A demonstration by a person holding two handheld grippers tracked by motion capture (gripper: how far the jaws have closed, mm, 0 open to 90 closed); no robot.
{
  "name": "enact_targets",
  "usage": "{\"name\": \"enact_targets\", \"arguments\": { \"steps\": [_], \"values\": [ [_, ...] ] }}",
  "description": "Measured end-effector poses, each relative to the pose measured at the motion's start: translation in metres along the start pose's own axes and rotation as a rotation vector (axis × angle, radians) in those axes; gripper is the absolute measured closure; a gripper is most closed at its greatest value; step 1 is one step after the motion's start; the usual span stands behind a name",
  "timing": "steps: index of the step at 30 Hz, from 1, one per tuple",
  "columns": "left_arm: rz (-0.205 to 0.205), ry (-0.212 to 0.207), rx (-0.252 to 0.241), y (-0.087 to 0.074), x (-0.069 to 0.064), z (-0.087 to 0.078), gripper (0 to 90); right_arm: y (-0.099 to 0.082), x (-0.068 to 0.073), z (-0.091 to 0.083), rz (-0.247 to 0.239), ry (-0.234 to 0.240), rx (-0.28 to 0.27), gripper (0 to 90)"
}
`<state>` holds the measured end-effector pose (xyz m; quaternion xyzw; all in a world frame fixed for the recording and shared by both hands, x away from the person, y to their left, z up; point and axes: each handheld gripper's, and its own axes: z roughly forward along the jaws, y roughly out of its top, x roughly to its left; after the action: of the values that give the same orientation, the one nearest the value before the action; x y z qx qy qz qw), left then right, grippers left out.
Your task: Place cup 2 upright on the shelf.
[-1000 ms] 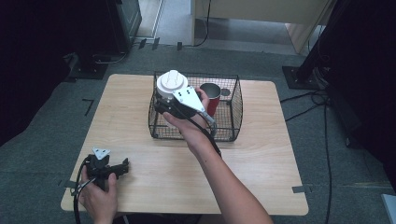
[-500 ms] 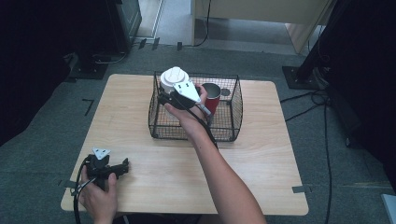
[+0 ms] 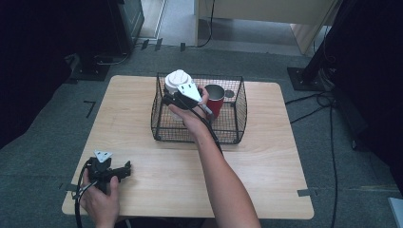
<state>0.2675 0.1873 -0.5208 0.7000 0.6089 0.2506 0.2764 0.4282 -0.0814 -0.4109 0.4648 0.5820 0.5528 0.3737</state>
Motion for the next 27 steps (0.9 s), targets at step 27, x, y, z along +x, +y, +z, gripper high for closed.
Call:
{"name": "enact_targets", "arguments": {
  "steps": [27],
  "values": [
    [-0.002,-0.001,-0.002,0.0,0.0,0.001,0.0,-0.033,0.0,0.023,-0.057,0.029,0.113,15.5]
  ]
}}
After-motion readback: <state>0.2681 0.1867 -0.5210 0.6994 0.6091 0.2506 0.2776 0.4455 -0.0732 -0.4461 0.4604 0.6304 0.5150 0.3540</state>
